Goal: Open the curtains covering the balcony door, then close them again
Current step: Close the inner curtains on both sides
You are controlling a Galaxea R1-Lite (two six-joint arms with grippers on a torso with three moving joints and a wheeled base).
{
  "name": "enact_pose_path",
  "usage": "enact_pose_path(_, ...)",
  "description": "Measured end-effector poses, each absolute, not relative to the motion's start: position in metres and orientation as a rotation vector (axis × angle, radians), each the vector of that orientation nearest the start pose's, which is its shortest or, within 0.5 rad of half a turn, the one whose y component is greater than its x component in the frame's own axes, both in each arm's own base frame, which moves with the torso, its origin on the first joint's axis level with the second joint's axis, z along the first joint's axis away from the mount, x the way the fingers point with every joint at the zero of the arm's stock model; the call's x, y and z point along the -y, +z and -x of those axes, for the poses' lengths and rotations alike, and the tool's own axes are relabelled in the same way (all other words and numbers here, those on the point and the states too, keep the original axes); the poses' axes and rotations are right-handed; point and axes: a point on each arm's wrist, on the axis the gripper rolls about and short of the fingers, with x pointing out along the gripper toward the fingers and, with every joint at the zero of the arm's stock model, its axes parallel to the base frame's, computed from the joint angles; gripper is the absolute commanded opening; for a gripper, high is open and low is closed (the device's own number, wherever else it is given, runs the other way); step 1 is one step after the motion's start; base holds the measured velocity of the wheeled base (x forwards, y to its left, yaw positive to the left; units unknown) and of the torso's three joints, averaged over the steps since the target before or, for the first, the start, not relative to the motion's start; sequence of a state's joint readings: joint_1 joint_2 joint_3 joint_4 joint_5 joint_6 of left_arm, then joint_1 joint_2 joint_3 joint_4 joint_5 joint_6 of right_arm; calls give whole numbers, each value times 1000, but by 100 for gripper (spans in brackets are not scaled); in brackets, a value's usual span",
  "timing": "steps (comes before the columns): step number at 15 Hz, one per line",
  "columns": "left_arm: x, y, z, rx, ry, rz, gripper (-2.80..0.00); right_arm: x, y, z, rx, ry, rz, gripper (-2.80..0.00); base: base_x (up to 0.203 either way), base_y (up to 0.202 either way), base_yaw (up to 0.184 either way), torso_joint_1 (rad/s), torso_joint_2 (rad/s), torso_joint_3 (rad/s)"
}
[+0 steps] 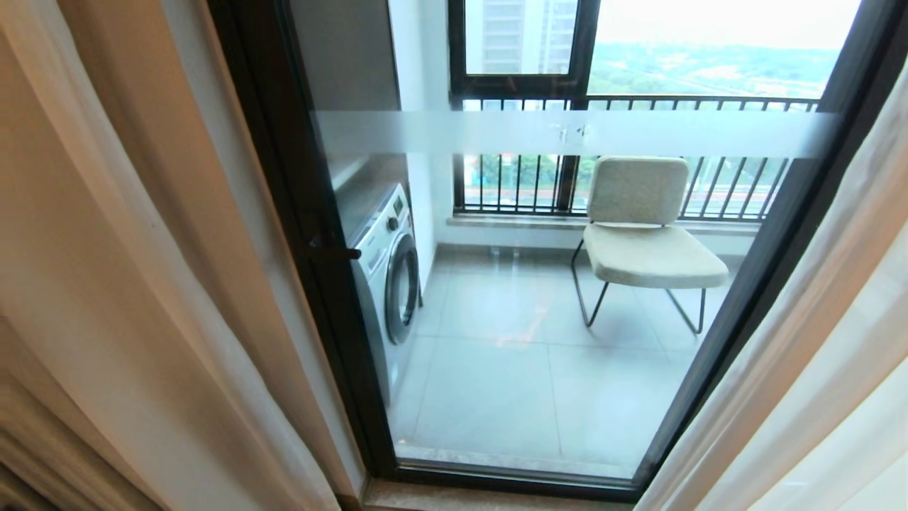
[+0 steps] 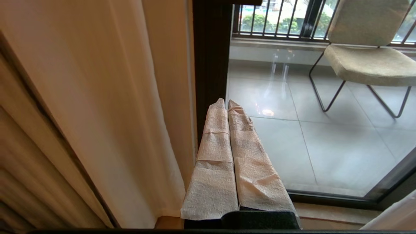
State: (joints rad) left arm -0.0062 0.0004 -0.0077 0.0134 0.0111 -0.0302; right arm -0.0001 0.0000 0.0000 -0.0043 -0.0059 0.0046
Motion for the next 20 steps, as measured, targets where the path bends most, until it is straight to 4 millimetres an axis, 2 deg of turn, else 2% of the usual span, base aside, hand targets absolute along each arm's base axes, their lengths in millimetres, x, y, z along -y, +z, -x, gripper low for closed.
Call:
enact_pose_path(4, 0, 76, 23, -6, 6, 28, -280, 0, 76, 23, 4, -6, -4, -280, 0, 153, 1, 4, 5, -3)
enact_pose_path(20, 0, 76, 23, -8, 5, 29, -280, 0, 76, 23, 4, -6, -5, -280, 0, 0, 0, 0, 0, 0)
